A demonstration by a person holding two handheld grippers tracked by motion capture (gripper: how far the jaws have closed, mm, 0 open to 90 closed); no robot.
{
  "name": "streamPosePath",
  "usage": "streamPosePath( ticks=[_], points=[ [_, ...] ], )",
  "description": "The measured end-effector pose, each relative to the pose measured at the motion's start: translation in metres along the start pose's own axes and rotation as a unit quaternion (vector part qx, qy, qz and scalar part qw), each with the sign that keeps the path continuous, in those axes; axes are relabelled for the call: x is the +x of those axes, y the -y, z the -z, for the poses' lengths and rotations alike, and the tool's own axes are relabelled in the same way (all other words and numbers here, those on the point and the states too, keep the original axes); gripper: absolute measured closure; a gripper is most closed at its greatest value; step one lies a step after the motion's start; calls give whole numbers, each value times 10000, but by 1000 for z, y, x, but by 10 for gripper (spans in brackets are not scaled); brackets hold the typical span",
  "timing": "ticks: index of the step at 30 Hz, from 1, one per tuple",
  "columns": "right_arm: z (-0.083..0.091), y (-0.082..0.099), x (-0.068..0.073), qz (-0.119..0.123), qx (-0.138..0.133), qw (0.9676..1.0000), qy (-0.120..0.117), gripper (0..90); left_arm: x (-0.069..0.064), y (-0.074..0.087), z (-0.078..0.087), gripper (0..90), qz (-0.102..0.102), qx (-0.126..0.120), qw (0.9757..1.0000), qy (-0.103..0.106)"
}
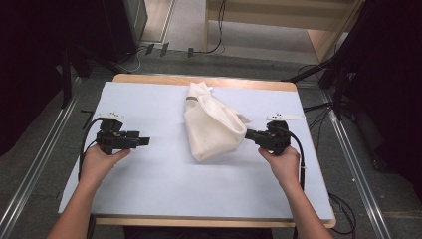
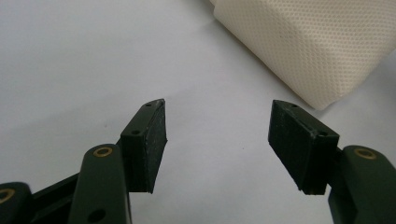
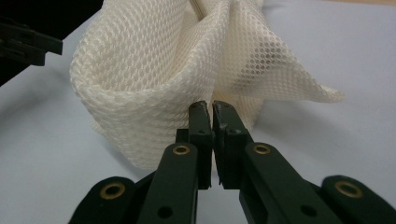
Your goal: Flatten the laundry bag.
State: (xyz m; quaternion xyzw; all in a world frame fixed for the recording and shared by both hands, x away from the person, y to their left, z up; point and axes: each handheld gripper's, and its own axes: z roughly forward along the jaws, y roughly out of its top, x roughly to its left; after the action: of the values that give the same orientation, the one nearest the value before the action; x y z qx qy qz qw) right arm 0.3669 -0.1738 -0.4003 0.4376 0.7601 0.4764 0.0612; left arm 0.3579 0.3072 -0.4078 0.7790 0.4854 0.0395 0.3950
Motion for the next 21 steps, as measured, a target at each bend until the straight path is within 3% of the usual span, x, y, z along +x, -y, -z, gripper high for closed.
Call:
streamPosePath(
  ticks=[5, 10, 15, 21],
  points=[
    [-5, -10, 15, 127, -95, 9998, -118, 882, 1, 1, 7, 379, -45, 21, 9998, -169],
    [-11, -16, 27, 259, -161, 9993, -209, 881, 5, 4, 14, 380, 50, -77, 9999, -137],
    [-26, -23, 46, 402, -168, 9983, -382, 881, 10, 8, 22, 380, 189, -189, 9995, -140],
    [-45, -27, 68, 617, -84, 9964, -583, 881, 11, 12, 26, 379, 216, -210, 9994, -179]
  ],
)
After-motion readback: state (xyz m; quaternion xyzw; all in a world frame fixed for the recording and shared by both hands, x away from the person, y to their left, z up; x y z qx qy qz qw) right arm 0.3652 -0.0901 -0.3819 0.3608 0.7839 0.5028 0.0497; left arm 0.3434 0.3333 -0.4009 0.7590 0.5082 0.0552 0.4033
